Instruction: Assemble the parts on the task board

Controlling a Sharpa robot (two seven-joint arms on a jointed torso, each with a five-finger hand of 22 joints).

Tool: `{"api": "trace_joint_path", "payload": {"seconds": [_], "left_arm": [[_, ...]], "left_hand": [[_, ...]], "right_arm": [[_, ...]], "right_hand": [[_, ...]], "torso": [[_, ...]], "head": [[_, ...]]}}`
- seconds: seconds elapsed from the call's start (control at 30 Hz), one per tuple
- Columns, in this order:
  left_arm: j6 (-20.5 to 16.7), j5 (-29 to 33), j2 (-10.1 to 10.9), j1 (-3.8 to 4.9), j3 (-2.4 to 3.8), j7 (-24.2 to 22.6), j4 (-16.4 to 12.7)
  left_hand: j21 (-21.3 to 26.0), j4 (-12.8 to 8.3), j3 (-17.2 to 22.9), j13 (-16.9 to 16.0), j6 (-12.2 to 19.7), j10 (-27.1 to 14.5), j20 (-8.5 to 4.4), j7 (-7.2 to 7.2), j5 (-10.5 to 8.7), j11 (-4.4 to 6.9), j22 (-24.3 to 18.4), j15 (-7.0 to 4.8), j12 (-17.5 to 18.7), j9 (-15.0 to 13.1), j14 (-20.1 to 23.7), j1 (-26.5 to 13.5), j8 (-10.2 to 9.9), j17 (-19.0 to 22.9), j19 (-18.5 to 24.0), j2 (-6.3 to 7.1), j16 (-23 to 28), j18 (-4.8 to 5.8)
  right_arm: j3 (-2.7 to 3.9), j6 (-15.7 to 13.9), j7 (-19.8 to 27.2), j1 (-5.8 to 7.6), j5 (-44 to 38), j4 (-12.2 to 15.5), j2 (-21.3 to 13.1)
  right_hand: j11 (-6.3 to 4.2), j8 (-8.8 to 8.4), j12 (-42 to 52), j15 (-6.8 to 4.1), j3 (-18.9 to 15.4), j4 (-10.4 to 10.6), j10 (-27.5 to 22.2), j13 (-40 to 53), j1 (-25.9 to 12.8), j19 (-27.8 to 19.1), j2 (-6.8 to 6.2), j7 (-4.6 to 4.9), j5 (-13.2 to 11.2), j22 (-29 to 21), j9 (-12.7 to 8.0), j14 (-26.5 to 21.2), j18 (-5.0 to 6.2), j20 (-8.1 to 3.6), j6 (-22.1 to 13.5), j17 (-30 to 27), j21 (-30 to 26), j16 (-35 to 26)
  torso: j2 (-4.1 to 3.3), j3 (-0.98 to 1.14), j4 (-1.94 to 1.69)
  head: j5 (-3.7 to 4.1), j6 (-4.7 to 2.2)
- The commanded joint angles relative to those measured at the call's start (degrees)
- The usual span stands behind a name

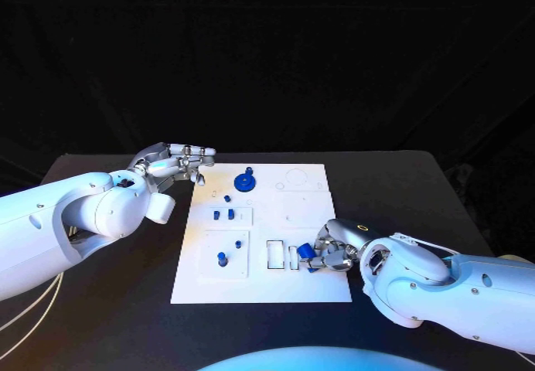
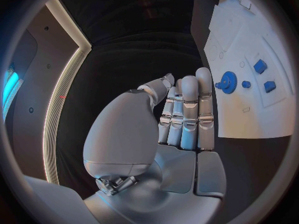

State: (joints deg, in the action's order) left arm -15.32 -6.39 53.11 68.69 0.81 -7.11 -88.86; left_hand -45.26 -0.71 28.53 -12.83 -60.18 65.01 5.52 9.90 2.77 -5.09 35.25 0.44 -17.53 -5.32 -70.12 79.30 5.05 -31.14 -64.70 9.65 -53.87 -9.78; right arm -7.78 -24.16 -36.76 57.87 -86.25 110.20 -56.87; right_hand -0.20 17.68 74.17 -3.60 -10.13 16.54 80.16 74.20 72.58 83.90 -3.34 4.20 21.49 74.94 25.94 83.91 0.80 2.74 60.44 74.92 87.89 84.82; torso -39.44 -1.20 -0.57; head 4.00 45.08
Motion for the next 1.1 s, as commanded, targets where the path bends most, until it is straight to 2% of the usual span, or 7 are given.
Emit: {"api": "trace_joint_path", "payload": {"seconds": [0.03, 0.23, 0.33, 0.4, 0.6, 0.83, 1.1], "left_arm": [[1.0, 0.1, 0.0, 0.04, 0.03, -0.2, -0.1], [1.0, 0.1, 0.0, 0.03, 0.01, -0.2, -0.1], [1.1, 0.1, -0.1, 0.02, -0.01, -0.2, 0.0], [1.2, 0.1, -0.1, 0.02, -0.03, -0.2, 0.0], [1.2, 0.2, -0.1, 0.00, -0.07, -0.3, 0.0], [1.2, 0.3, -0.1, 0.00, -0.10, -0.2, -0.1], [1.3, 0.3, -0.1, 0.00, -0.10, -0.2, -0.2]], "left_hand": [[0.3, 0.0, -0.2, -0.1, 0.6, -0.5, -0.06, 0.03, 0.18, -0.14, -0.1, 0.12, -0.1, 0.1, 0.3, -0.3, 0.0, 0.1, -0.3, -0.43, 0.3, -0.77], [0.3, 0.0, -0.2, -0.1, 0.6, -0.5, -0.06, 0.03, 0.18, -0.14, -0.1, 0.12, -0.1, 0.1, 0.3, -0.3, 0.0, 0.1, -0.3, -0.43, 0.3, -0.77], [0.3, 0.0, -0.2, -0.1, 0.6, -0.5, -0.06, 0.03, 0.18, -0.14, -0.1, 0.12, -0.1, 0.1, 0.3, -0.3, 0.0, 0.1, -0.3, -0.43, 0.3, -0.77], [0.3, 0.0, -0.2, -0.1, 0.6, -0.5, -0.06, 0.03, 0.18, -0.14, -0.1, 0.12, -0.1, 0.1, 0.3, -0.3, 0.0, 0.1, -0.3, -0.43, 0.3, -0.77], [0.3, 0.0, -0.2, -0.1, 0.6, -0.5, -0.06, 0.03, 0.18, -0.14, -0.1, 0.12, -0.1, 0.1, 0.3, -0.3, 0.0, 0.1, -0.3, -0.43, 0.3, -0.77], [0.4, 0.0, -0.3, -0.1, 0.6, -0.6, -0.06, 0.05, 0.17, -0.15, -0.1, 0.12, -0.1, 0.1, 0.4, -0.3, 0.0, 0.1, -0.4, -0.48, 0.3, -0.78], [0.4, 0.0, -0.3, -0.1, 0.6, -0.6, -0.06, 0.05, 0.17, -0.15, -0.1, 0.12, -0.1, 0.1, 0.4, -0.3, 0.0, 0.1, -0.4, -0.48, 0.3, -0.78]], "right_arm": [[-0.30, -3.0, -0.8, -0.41, -0.9, 0.3, -0.3], [-0.06, -9.6, 1.0, -0.01, 1.2, 2.4, -0.8], [0.03, -11.2, 1.7, 0.40, 2.6, 3.1, -0.6], [0.08, -11.7, 2.0, 0.62, 3.9, 3.4, -0.3], [0.13, -11.0, 2.4, 0.88, 7.5, 3.2, 1.2], [0.14, -8.4, 2.4, 0.93, 10.8, 1.7, 3.7], [0.14, -6.8, 2.4, 0.91, 12.6, 0.2, 5.8]], "right_hand": [[-0.34, 0.72, 1.2, -0.52, 0.0, -0.3, 0.9, 1.1, 1.2, 5.6, 0.67, -0.58, 2.0, 14.7, 0.8, 4.3, -0.52, -0.39, 0.3, 5.8, 0.8, 0.5], [-0.80, 1.41, 2.3, -0.90, -0.2, -0.1, 1.8, 2.4, 1.9, 5.9, 1.60, -1.09, 6.2, 14.9, 2.0, 4.4, -0.68, -0.74, 0.5, 6.4, 1.6, 0.8], [-0.91, 1.51, 2.3, -0.99, -0.4, -0.1, 1.9, 2.6, 2.1, 6.0, 1.67, -1.19, 8.2, 15.0, 2.4, 4.4, -0.72, -0.85, 0.4, 6.5, 1.7, 0.9], [-0.93, 1.52, 2.3, -1.01, -0.4, -0.1, 1.9, 2.7, 2.1, 6.0, 1.73, -1.20, 8.5, 15.0, 2.5, 4.4, -0.72, -0.87, 0.4, 6.6, 1.7, 0.9], [-0.95, 1.53, 2.2, -1.03, -0.5, 0.0, 1.8, 2.6, 2.1, 5.9, 1.86, -1.22, 8.8, 14.9, 2.6, 4.4, -0.69, -0.89, 0.4, 6.6, 1.6, 0.9], [-0.90, 1.52, 2.0, -1.02, -0.8, 0.1, 1.7, 2.5, 1.6, 5.8, 2.01, -1.15, 9.1, 14.9, 2.8, 4.4, -0.65, -0.91, 0.3, 6.5, 1.4, 0.9], [-0.90, 1.71, 1.9, -1.00, -1.6, 0.1, 1.7, 2.5, 0.2, 5.7, 2.11, -1.18, 8.6, 14.8, 3.3, 4.4, -0.60, -0.91, 0.4, 6.4, 1.2, 0.8]], "torso": [[0.05, 0.03, -0.06], [0.07, 0.00, -0.10], [0.12, -0.01, -0.17], [0.10, -0.05, -0.20], [0.06, -0.08, -0.37], [-0.03, -0.16, -0.19], [0.00, -0.14, -0.38]], "head": [[-0.06, -0.10], [-0.13, -0.20], [-0.13, -0.23], [-0.20, -0.31], [-0.23, -0.40], [-0.54, -0.31], [-0.63, -0.10]]}}
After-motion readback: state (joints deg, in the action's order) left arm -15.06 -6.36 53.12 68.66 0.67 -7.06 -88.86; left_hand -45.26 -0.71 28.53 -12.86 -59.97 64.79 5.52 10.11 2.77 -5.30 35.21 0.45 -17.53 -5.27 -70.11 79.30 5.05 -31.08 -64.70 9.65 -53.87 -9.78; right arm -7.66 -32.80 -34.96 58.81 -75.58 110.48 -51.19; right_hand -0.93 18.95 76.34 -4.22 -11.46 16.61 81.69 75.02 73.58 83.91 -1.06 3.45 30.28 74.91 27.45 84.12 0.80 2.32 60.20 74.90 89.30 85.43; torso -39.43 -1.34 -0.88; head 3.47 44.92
